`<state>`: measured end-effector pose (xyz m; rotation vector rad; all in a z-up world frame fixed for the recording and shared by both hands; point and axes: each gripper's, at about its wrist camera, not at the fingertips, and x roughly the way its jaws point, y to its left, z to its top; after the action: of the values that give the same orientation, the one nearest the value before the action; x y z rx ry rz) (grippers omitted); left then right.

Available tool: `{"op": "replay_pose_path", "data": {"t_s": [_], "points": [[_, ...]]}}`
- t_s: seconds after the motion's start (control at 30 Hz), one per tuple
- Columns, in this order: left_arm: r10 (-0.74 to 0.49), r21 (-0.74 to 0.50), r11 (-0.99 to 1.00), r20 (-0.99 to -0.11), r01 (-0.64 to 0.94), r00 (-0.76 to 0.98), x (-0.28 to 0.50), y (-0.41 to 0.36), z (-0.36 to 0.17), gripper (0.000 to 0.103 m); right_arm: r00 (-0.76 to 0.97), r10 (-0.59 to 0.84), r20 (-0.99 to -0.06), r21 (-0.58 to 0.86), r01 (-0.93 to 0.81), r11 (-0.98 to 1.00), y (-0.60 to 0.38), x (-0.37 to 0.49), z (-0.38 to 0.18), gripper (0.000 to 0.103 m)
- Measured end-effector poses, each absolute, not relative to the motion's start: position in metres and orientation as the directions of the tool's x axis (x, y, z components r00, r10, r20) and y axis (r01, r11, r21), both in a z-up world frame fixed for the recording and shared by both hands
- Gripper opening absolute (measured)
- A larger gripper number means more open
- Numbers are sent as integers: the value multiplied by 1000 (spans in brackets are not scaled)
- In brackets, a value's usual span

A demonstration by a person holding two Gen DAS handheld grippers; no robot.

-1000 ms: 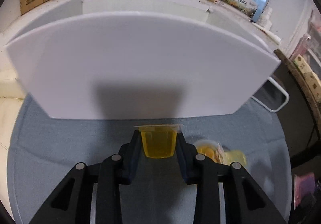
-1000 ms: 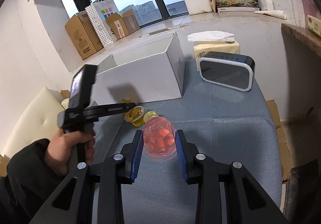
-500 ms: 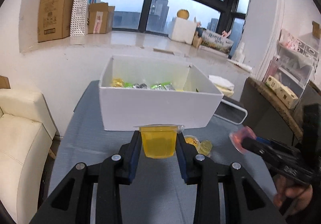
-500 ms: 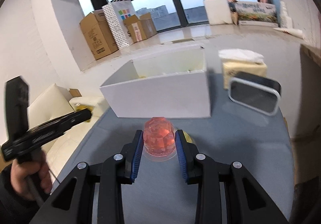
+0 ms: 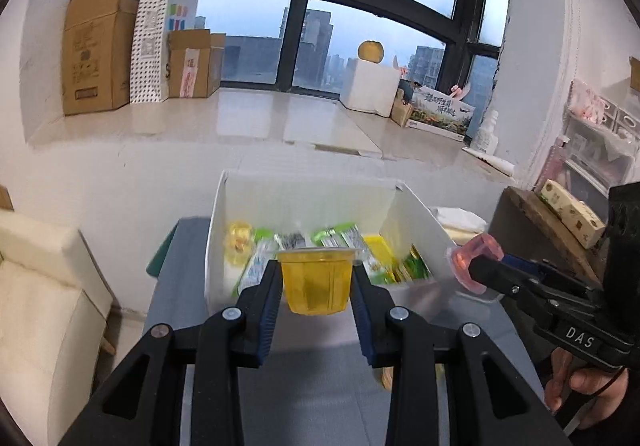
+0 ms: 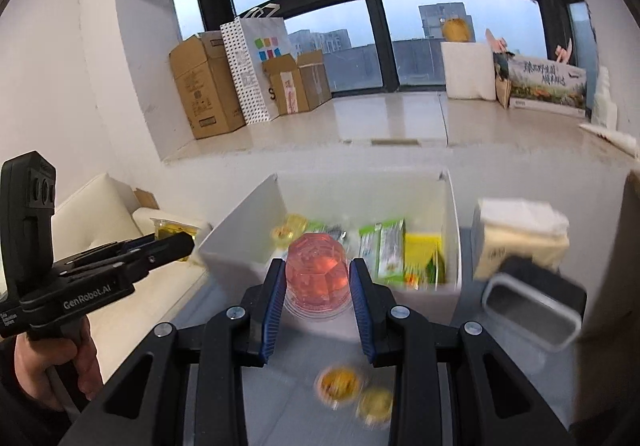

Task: Organize snacks
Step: 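Drop the yellow cup into the box with the left tool while the right tool drops the pink cup, then grasp the orange labeled jelly cup with the left tool while the right tool grasps a clear yellow cup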

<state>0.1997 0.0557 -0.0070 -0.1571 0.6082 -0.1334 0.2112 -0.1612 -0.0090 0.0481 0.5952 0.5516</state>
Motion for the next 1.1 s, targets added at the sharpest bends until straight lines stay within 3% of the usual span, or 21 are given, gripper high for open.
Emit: {"op": "replay_pose_path", "data": {"t_s": [0.43,0.5,0.53,0.57,0.6,0.63,1.1], "points": [[-150,-174,984,-650,46,745,291,52,-46,38,680,414,-606,149,-414,898,-156,293,-16,36],[-142,-179,983,-662,29,736,295,53,-52,48,680,388,-622,130,-399,908,-156,297,-22,36],[-147,-185,982,-669,27,728,297,53,-55,67,680,385,-624,138,-389,911,-158,299,-25,50],[-153,-191,981,-675,29,721,298,53,-57,81,681,377,-628,143,-376,916,-160,300,-27,84],[-153,-192,981,-679,27,718,298,54,-58,103,679,363,-638,147,-356,923,-162,303,-29,98],[-148,-188,982,-670,27,727,295,54,-58,103,678,357,-642,157,-340,927,-165,304,-31,103],[-195,-193,977,-622,94,758,234,50,-25,103,693,451,-563,263,-367,892,-197,255,-16,103]]}}
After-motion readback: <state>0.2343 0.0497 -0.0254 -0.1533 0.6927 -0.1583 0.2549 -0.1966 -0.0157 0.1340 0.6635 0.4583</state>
